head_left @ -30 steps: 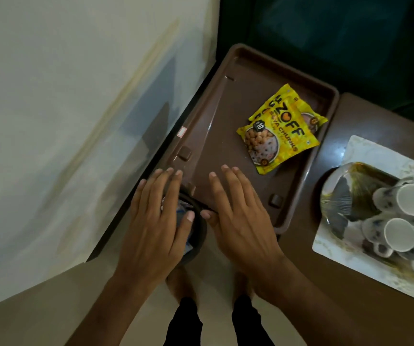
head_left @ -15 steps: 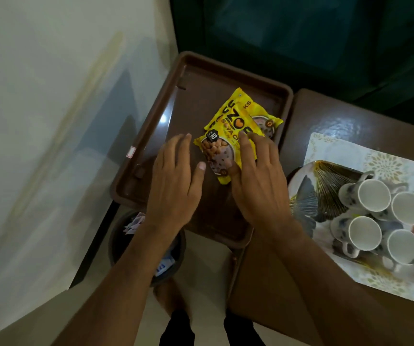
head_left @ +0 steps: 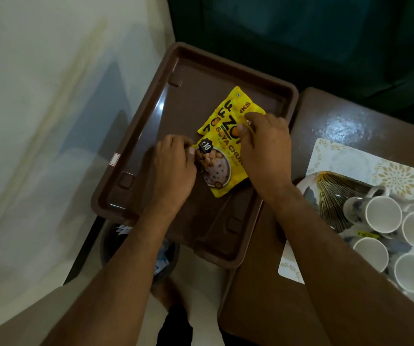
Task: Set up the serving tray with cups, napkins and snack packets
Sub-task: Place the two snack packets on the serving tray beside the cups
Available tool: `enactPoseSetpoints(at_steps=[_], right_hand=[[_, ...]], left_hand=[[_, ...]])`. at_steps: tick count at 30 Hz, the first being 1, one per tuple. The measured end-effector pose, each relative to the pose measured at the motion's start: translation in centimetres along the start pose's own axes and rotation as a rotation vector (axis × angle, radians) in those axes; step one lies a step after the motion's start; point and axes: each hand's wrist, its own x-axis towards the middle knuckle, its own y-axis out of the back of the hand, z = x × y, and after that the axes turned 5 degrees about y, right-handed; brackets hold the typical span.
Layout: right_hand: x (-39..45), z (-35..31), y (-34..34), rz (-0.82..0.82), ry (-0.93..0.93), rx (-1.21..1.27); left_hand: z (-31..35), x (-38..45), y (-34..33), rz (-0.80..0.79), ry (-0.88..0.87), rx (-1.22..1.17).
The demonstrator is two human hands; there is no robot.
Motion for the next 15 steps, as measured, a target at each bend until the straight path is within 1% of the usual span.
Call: enactPoseSetpoints(at_steps=[2, 3, 5, 8, 10, 12, 15], right_hand=[[0.2, 0.2, -0.1, -0.006, -0.014, 0.072], [0.2, 0.3, -0.1, -0.009, -0.034, 0.117], [0.0, 0.3, -0.1, 0.01, -0.077, 0.198], [-0.8, -0.4, -0.2, 0.058, -0.105, 0.267], [-1.3, -0.9, -0.1, 0.083, -0.131, 0.318], [-1.9, -1.4, 0.0, 0.104, -0.165, 0.337], [-2.9, -1.9, 0.1, 0.116, -0.234, 0.328]], left_hand=[[0.2, 0.0, 0.1, 0.013, 0.055, -0.076], [0.2, 0.0, 0.1, 0.014, 0.101, -0.151], [0.0, -0.2, 0.4, 0.005, 0.221, -0.358], [-0.3, -0.8, 0.7, 0.012, 0.389, -0.733], [-0.1, -1.4, 0.8, 0.03, 0.479, -0.919], [-0.2, -1.9, 1.0, 0.084, 0.542, -1.013], [-0.7, -2.4, 1.3, 0.16, 0.567, -1.015]])
